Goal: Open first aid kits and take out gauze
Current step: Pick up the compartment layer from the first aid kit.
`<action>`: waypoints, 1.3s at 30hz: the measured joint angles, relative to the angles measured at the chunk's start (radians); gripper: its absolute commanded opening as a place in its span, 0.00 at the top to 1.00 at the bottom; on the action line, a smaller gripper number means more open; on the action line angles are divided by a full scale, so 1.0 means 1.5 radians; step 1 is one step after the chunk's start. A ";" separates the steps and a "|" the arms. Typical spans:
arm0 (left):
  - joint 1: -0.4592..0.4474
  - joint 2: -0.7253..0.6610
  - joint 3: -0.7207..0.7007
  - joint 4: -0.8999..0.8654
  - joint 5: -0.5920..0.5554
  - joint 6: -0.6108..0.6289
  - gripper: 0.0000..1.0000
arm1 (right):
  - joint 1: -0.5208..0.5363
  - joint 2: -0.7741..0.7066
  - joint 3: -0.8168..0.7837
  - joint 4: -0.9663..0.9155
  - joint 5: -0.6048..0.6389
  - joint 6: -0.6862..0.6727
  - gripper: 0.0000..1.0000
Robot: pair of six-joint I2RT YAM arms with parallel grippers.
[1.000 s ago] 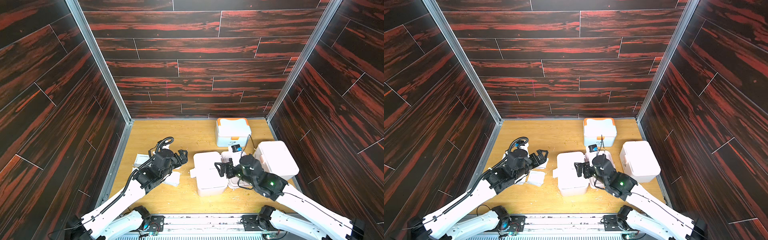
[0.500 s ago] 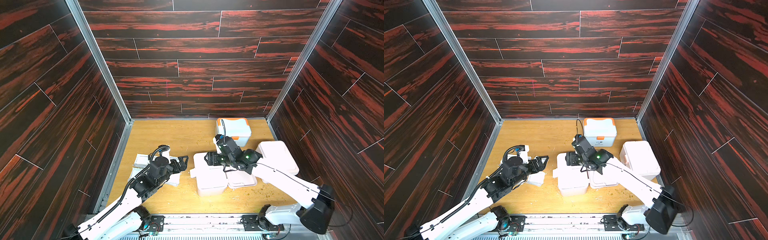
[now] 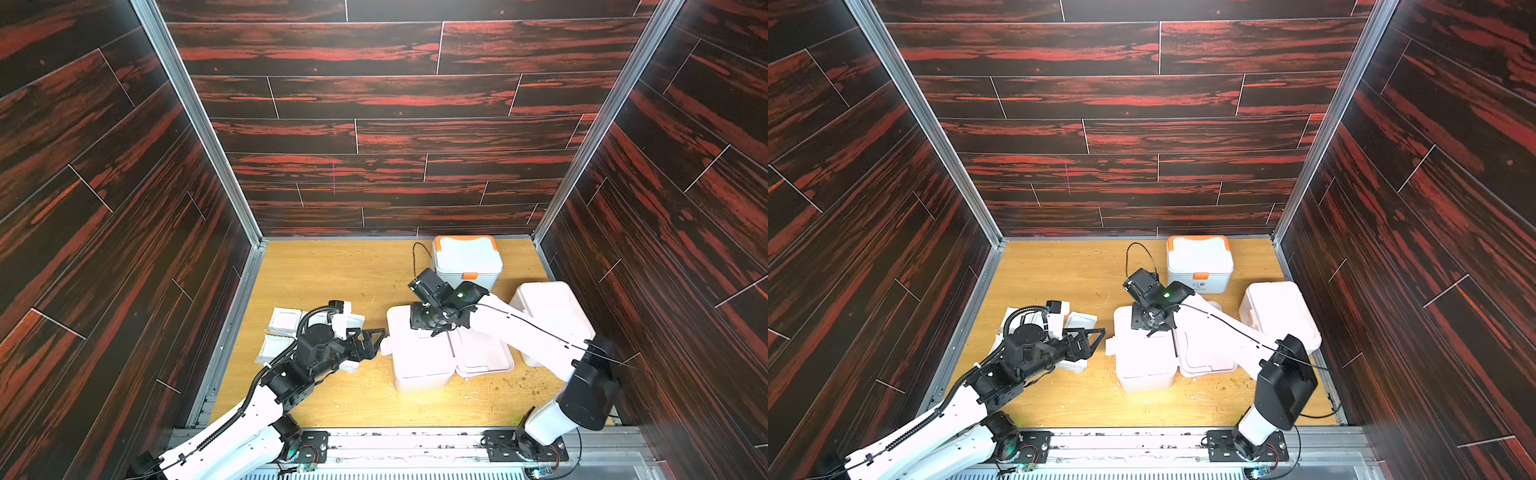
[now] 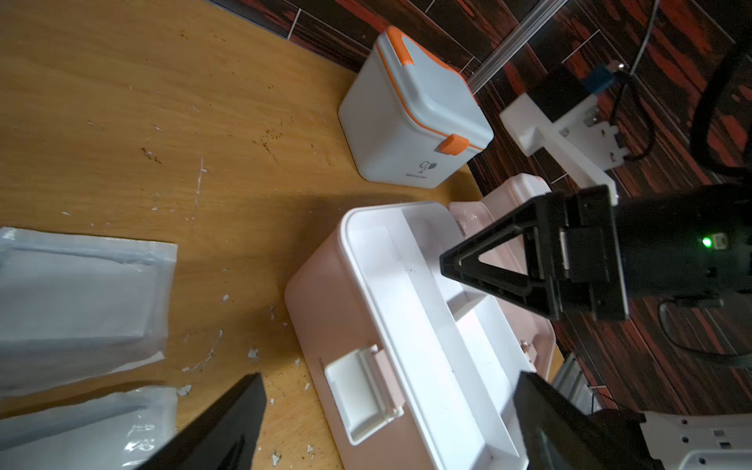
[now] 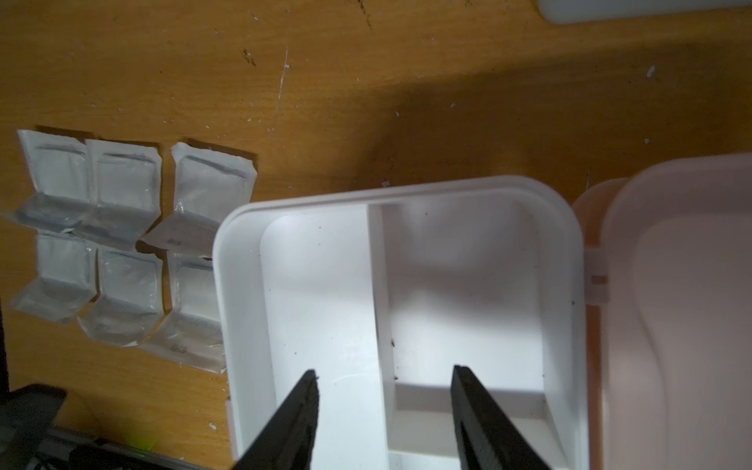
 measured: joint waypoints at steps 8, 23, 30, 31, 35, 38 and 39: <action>0.000 -0.009 -0.035 0.041 0.070 -0.041 0.00 | 0.017 0.055 0.044 -0.039 0.020 0.015 0.66; 0.000 -0.060 -0.029 -0.048 0.068 -0.020 0.00 | 0.029 0.125 0.077 -0.069 0.047 0.037 0.86; 0.000 -0.124 -0.028 -0.081 0.041 -0.009 0.00 | 0.033 0.138 0.093 -0.087 0.064 0.051 0.95; 0.000 -0.129 -0.028 -0.081 0.039 -0.010 0.00 | 0.035 0.141 0.098 -0.089 0.067 0.053 0.98; 0.000 -0.137 -0.029 -0.080 0.033 -0.016 0.00 | 0.038 0.154 0.117 -0.100 0.075 0.071 1.00; 0.000 -0.136 -0.032 -0.070 0.031 -0.026 0.00 | 0.039 0.162 0.130 -0.113 0.081 0.079 1.00; 0.000 -0.136 -0.034 -0.067 0.031 -0.029 0.00 | 0.040 0.166 0.136 -0.118 0.083 0.080 1.00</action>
